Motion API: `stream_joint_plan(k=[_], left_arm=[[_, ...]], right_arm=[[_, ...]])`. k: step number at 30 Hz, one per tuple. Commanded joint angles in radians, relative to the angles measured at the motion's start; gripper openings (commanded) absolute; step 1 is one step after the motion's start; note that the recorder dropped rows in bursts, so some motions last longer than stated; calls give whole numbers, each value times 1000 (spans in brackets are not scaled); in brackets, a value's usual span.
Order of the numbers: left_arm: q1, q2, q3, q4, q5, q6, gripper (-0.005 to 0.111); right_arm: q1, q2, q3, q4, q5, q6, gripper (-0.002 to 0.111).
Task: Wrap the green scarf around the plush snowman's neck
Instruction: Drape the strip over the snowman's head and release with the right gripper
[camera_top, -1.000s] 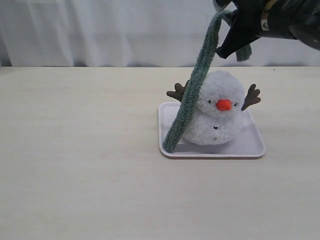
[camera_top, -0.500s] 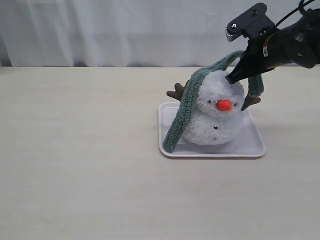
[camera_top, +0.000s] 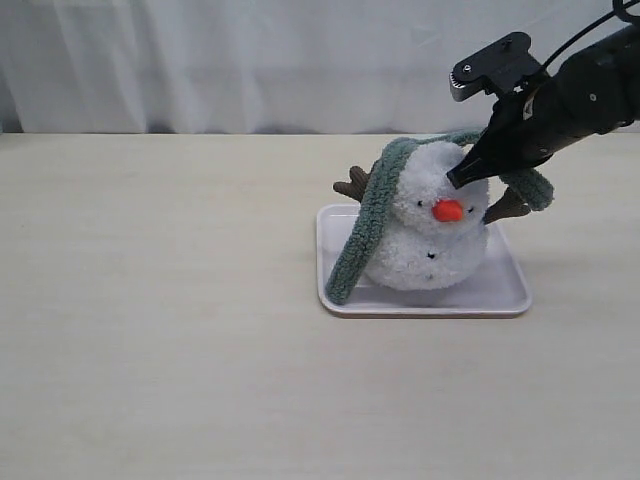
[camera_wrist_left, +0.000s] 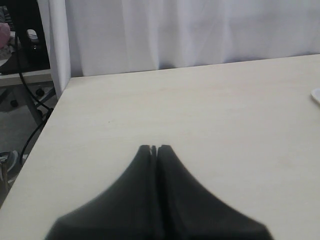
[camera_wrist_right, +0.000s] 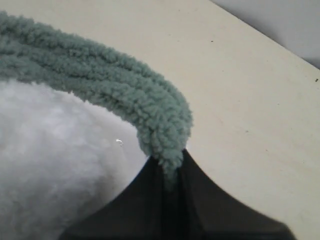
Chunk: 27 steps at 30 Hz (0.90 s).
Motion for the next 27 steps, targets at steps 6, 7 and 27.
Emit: stream_joint_plan(k=[6,7,27], left_arm=[[-7,-2,3,-1,-8,-3,0],[-7,-2,3,-1,-8,-3,0],[-7,-2,3,-1,-8,-3,0]], right_arm=[[-1,-32,-28,158,47,-67,4],[-1,-32,-41,186,75,-75,4],[-1,-32,-47,282,385,-167,4]])
